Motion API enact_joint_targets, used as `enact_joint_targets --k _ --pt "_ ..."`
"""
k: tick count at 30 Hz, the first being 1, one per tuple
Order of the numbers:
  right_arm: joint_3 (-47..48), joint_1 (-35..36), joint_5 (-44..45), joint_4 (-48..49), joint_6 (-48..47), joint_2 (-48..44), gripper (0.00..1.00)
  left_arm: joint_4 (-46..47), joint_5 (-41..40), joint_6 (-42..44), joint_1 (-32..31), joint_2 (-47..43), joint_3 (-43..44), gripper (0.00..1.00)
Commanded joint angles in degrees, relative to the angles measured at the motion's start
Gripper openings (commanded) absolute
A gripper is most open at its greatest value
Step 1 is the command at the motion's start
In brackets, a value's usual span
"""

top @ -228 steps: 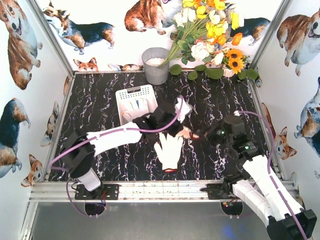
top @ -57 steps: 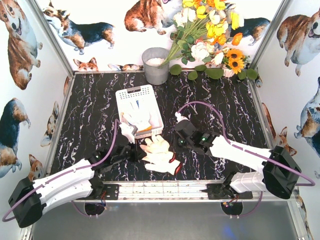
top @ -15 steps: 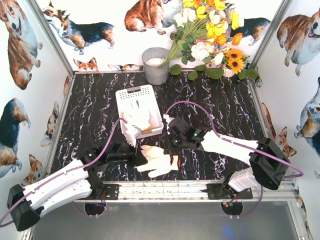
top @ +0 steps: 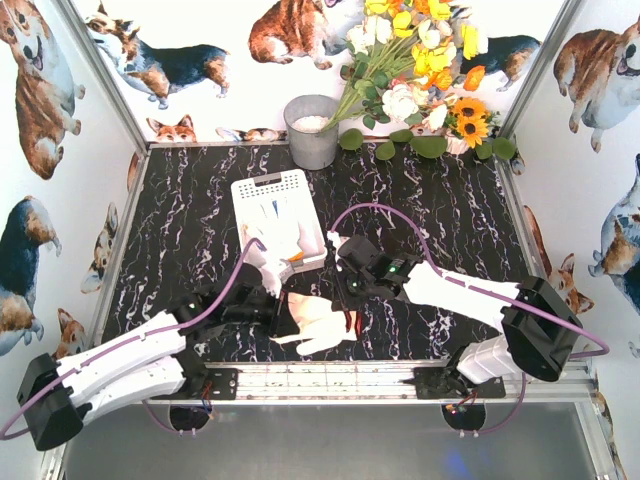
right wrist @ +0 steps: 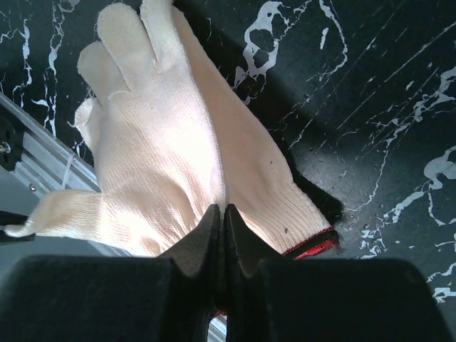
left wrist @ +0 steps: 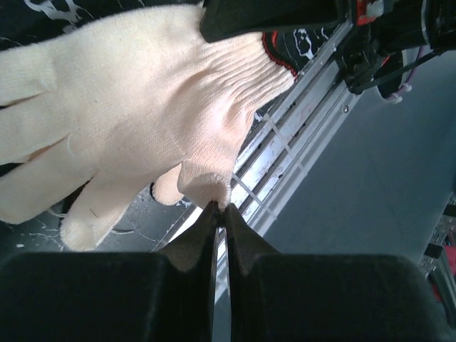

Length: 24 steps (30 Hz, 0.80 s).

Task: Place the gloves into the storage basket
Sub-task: Pair the glove with the glove.

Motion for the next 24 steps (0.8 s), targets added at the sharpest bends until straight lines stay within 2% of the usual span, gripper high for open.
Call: enact_joint_targets --k 1,8,14,19,24 --pt "0.4 -0.1 1.7 0.4 -1.3 -2.3 0.0 5.8 0.9 -2.0 -2.7 2.8 -2.0 0.0" --pt "-0.2 -0.2 2.5 0.4 -1.2 -2.4 0.0 11.9 -3.6 -4.5 -11.1 10.9 -2.9 0.0" --pt "-0.9 -0.2 3.0 0.5 -0.7 -2.6 0.0 12.5 -10.3 -5.8 -11.5 13.3 -3.6 0.0" --pt "-1.5 -0.2 4.0 -0.2 -1.3 -2.4 0.0 14.4 -8.8 -6.5 -11.4 15.3 -3.9 0.17" --pt "-1.9 -0.1 4.1 -0.8 -1.4 -1.8 0.0 10.9 -11.9 -6.2 -11.4 13.4 -2.5 0.32"
